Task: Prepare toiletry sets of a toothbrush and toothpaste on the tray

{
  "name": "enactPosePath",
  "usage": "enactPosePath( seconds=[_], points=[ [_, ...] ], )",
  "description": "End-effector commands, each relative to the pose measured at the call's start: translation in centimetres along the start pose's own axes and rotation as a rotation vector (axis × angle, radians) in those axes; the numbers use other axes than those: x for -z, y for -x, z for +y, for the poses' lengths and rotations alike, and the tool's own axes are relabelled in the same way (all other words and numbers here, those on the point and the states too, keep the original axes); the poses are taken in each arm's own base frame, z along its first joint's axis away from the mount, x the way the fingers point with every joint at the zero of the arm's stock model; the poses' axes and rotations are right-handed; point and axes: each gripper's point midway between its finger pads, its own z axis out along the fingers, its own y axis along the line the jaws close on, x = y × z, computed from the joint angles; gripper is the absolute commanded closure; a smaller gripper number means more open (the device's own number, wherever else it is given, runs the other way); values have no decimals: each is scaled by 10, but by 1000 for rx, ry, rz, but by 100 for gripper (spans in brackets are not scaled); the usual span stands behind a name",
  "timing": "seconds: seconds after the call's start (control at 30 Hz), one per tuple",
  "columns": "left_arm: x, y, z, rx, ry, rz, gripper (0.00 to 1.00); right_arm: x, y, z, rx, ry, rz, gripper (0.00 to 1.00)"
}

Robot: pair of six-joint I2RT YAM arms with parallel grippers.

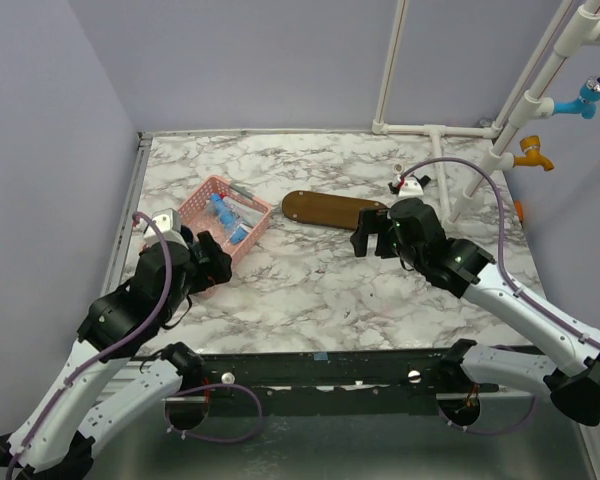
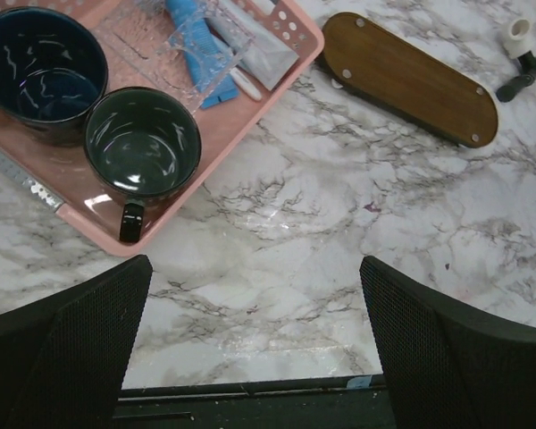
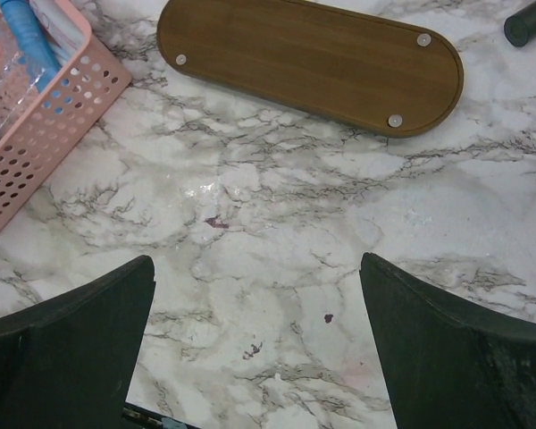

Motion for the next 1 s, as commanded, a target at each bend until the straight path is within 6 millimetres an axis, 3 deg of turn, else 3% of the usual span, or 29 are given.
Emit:
enactPosePath(
  seconds=[0.0,0.3,0.5,0.8,0.97],
  points=[
    [-6,-3,24,48,164,16,1,-6,-13,-3,-4,-15,37,0],
    [-33,-7,45,137,215,41,11,-23,-18,3,-19,-12,44,0],
    [-49,-11,61,155,250,58,11,-55,-17,2,-13,-114,82,2],
    [-65,-21,56,115,172,104,9,-108,-9,18,-43,-168,95,4],
    [-63,-22,44,71,93,115,8,-138,-3,13,-95,-242,82,4]
  ],
)
